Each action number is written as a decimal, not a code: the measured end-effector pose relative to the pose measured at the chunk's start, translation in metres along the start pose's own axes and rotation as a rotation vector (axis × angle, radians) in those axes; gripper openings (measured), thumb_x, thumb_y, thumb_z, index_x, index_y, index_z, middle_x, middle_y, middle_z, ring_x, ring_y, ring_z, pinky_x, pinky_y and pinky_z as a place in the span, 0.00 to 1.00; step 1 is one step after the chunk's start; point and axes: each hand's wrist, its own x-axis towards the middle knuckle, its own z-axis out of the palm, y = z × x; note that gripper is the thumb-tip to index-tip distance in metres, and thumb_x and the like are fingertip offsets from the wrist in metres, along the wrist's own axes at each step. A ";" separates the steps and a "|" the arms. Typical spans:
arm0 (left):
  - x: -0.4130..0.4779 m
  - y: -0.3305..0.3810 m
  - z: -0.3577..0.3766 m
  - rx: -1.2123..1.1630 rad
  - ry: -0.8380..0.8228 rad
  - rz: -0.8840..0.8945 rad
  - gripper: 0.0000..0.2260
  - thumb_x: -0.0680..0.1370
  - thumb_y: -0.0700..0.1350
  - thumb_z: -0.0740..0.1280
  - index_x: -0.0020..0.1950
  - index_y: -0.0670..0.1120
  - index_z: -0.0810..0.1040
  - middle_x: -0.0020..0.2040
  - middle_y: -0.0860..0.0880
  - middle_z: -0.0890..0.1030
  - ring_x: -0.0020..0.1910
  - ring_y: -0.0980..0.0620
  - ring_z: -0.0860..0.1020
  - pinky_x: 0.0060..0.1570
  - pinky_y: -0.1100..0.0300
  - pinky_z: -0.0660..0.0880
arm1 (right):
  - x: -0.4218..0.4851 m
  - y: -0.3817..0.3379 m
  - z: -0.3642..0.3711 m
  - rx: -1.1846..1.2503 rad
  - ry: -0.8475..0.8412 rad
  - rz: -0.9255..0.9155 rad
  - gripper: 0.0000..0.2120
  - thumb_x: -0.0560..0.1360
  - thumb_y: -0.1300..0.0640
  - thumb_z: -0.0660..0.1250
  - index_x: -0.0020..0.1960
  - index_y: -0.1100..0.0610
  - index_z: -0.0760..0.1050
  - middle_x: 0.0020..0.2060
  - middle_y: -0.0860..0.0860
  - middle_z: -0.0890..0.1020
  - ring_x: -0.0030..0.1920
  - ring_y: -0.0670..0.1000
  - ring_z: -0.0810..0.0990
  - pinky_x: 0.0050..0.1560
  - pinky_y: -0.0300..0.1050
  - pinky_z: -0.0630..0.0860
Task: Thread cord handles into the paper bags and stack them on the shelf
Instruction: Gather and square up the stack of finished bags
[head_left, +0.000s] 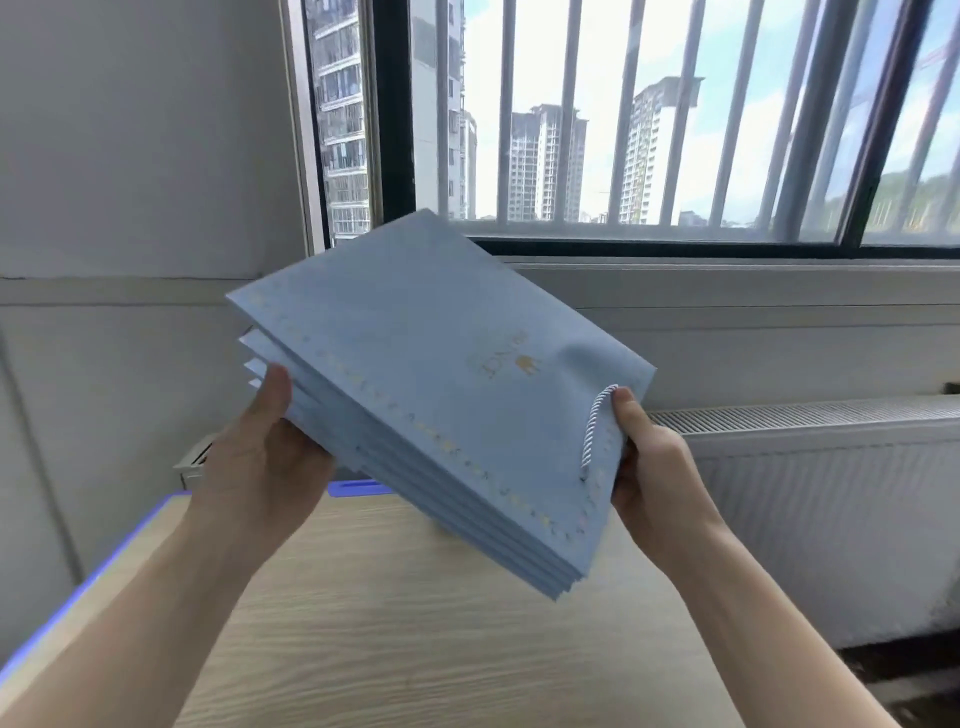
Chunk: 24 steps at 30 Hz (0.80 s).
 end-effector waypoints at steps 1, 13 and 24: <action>-0.007 -0.022 0.017 -0.102 -0.221 0.054 0.28 0.74 0.54 0.71 0.71 0.43 0.74 0.66 0.31 0.75 0.67 0.44 0.76 0.63 0.46 0.75 | 0.003 0.003 0.002 -0.015 0.008 -0.003 0.21 0.82 0.46 0.60 0.56 0.63 0.80 0.53 0.62 0.85 0.52 0.60 0.83 0.53 0.54 0.80; 0.146 -0.044 0.078 0.621 0.093 0.164 0.11 0.82 0.42 0.60 0.63 0.42 0.73 0.53 0.42 0.82 0.47 0.46 0.82 0.40 0.52 0.83 | 0.046 0.012 0.024 -0.043 0.288 -0.075 0.16 0.79 0.46 0.66 0.47 0.61 0.78 0.40 0.55 0.84 0.42 0.53 0.86 0.34 0.43 0.81; 0.259 -0.076 0.062 0.980 0.106 -0.111 0.11 0.84 0.44 0.57 0.43 0.45 0.71 0.37 0.43 0.74 0.32 0.47 0.74 0.29 0.63 0.69 | 0.092 0.018 0.040 -0.196 0.388 0.192 0.17 0.78 0.46 0.67 0.46 0.61 0.78 0.32 0.53 0.85 0.36 0.53 0.87 0.33 0.43 0.81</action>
